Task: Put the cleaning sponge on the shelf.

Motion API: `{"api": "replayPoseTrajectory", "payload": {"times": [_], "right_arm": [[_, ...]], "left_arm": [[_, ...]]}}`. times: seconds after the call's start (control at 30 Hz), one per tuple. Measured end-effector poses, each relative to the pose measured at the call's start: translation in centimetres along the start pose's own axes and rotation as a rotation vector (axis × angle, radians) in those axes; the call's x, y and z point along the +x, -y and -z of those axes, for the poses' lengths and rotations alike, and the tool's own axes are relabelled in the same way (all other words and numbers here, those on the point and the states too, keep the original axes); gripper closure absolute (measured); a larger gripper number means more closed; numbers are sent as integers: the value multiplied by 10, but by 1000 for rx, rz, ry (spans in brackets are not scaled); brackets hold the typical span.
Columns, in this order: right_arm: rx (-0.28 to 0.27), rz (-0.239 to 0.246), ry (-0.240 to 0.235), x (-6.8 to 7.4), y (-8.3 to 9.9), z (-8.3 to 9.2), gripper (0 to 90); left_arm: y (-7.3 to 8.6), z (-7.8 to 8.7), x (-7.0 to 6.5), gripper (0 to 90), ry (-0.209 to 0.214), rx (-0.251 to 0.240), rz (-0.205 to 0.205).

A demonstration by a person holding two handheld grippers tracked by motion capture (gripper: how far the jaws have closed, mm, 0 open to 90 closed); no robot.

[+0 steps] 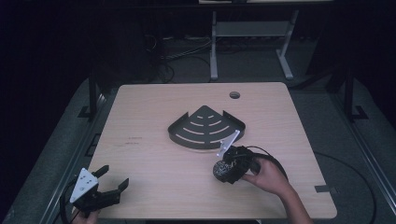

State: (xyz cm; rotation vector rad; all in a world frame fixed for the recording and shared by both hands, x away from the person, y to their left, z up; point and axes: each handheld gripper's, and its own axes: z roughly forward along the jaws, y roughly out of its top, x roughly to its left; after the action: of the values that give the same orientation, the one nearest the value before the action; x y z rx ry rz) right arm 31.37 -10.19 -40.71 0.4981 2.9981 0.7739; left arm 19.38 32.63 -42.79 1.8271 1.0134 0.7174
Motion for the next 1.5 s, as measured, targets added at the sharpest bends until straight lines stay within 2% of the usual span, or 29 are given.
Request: {"api": "replayPoseTrajectory", "payload": {"times": [0.1, 0.47, 0.83, 1.13, 1.5], "right_arm": [[-20, 2, -22, -5, -7, 4, 318], [-13, 17, -42, -26, -39, 9, 318], [-29, -12, -57, -45, -54, 13, 319], [25, -12, -27, -59, -70, 11, 318], [41, -38, -3, -80, -85, 8, 318]], "left_arm": [[0, 0, 0, 132, 1, 1, 2], [-1, -1, -2, 133, 10, 1, -12], [-1, -1, -1, 132, 10, -1, -12], [-1, 0, 0, 132, 8, 0, -13], [-1, -1, -1, 133, 5, 2, -17]]}}
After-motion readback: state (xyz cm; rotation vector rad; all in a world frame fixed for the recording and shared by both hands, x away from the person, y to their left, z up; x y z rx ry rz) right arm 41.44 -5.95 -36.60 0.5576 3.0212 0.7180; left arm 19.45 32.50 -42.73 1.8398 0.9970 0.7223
